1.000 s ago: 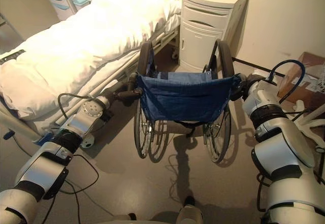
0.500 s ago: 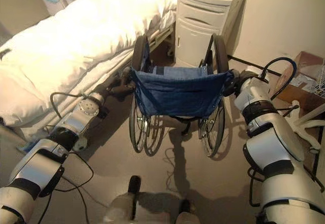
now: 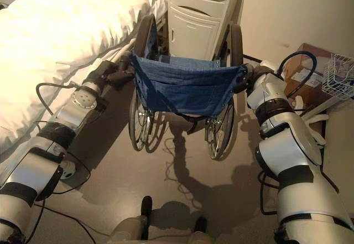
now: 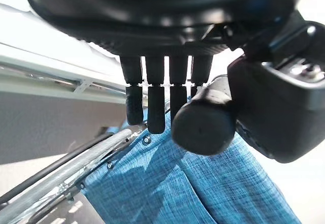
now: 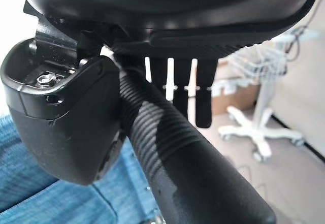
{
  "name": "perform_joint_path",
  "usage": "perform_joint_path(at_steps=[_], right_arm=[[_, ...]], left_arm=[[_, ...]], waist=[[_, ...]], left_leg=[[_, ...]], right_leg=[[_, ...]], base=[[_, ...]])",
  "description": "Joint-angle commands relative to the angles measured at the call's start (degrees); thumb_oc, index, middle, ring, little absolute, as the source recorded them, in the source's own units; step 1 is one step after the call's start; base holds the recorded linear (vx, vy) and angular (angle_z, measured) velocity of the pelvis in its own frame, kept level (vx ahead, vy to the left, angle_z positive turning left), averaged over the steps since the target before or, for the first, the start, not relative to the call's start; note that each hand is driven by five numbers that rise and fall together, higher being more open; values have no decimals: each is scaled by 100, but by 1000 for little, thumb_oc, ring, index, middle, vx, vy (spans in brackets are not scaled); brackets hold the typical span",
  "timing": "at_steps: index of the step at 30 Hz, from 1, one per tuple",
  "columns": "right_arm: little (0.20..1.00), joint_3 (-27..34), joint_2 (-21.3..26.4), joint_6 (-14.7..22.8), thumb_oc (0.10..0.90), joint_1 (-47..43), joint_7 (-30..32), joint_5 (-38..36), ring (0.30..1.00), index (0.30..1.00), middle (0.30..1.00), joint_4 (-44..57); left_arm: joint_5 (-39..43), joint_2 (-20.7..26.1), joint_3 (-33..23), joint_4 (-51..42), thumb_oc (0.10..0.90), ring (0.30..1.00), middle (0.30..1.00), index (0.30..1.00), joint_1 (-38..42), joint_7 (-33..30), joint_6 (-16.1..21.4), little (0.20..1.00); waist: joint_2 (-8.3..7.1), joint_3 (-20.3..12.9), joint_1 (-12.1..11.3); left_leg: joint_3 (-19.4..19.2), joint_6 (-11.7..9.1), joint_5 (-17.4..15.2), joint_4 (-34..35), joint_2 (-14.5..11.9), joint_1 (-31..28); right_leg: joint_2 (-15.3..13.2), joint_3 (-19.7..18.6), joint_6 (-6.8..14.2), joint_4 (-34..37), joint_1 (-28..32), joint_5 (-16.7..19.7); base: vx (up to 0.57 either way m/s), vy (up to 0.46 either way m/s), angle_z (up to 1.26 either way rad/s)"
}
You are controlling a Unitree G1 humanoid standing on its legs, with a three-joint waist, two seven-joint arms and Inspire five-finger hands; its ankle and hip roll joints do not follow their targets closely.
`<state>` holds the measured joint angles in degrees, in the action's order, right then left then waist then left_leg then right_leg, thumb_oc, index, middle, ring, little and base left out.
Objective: Push the wheelchair next to the bed
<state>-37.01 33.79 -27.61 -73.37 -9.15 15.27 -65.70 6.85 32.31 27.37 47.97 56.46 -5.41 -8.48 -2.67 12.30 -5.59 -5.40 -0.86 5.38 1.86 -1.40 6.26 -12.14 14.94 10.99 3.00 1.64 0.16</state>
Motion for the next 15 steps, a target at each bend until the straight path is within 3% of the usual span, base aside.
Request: perform_joint_path(at_steps=[1,5,10,12,14,15], right_arm=[[300,-906,-1225,1406,400,202,198,185,300,300,300,557],[300,-876,-1308,1449,400,181,206,223,300,300,300,562],[300,-868,-1213,1395,400,298,173,202,300,300,300,678],[300,-896,-1124,1410,400,372,59,162,300,300,300,653],[300,-843,-1123,1310,400,476,-30,239,300,300,300,800],[300,-833,-1125,1277,400,483,-42,219,300,300,300,825]], left_arm=[[-416,79,338,889,400,300,300,300,266,-230,-386,300],[-402,111,279,919,400,300,300,300,259,-257,-417,300],[-500,89,187,737,400,300,300,300,-19,-264,-461,300],[-587,54,169,666,400,300,300,300,-172,-197,-511,300],[-539,148,130,521,400,300,300,300,-289,-134,-622,300],[-568,177,111,518,480,420,420,420,-296,-126,-619,420]], waist=[[155,582,-404],[146,515,-451],[133,419,-497],[131,381,-397],[145,416,-364],[137,426,-377]], left_leg=[[-203,-197,93,196,-208,-114],[-349,-124,43,201,-155,-133],[-381,5,-21,165,-27,-183],[-171,19,-99,143,46,-379],[-300,24,-158,168,21,-564],[-328,17,-159,167,6,-570]], right_leg=[[-290,154,13,-382,-100,735],[-346,297,28,-465,-65,760],[-151,329,-55,-868,-22,524],[-62,135,-95,-650,-158,615],[-97,290,-96,-724,-338,722],[-125,321,-88,-709,-335,759]], base=[[4,96,-16],[10,136,-16],[58,93,-9],[207,-14,-7],[114,-2,0],[50,-64,0]])
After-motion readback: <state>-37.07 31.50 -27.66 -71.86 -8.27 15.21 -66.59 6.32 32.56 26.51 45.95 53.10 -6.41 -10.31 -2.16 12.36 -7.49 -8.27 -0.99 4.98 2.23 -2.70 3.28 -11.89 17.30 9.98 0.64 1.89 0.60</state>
